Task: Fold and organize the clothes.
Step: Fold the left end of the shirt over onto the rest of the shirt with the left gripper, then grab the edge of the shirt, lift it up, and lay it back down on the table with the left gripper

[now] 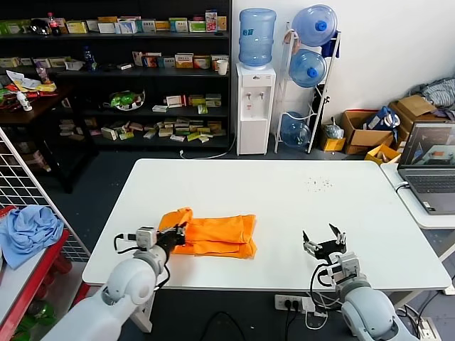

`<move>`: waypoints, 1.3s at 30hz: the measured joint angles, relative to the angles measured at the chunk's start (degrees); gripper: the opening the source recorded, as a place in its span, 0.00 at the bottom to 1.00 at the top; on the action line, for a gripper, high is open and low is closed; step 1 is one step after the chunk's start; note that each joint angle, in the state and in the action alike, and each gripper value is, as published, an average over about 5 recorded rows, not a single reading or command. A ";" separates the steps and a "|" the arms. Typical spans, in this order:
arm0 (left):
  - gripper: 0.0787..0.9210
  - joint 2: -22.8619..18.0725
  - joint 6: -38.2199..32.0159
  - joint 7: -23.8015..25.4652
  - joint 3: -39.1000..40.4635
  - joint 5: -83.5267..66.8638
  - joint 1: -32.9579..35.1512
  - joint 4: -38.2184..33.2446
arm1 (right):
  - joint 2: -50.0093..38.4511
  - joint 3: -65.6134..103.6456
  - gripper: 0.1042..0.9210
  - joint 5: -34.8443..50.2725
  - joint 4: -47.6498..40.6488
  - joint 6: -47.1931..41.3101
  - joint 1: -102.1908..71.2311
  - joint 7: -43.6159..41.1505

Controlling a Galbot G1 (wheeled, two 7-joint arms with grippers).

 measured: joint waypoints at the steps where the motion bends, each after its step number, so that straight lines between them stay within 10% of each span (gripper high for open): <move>1: 0.06 -0.82 0.02 -0.40 0.78 -0.28 -0.46 0.10 | 0.11 -0.08 0.88 -0.05 -0.24 0.01 0.16 -0.01; 16: 0.08 -13.58 -0.98 -5.04 8.25 -1.15 -6.64 6.16 | 1.85 -1.48 0.88 -0.91 -3.46 0.40 2.60 0.05; 30: 0.54 -17.25 -5.85 -4.43 9.01 -2.60 -6.57 7.32 | 2.23 -3.15 0.88 -1.24 -5.63 0.13 4.96 0.16; 39: 0.84 -10.07 -8.05 0.02 5.52 -0.92 -3.94 3.66 | 1.86 -2.96 0.88 -2.51 -6.33 1.25 4.81 -1.32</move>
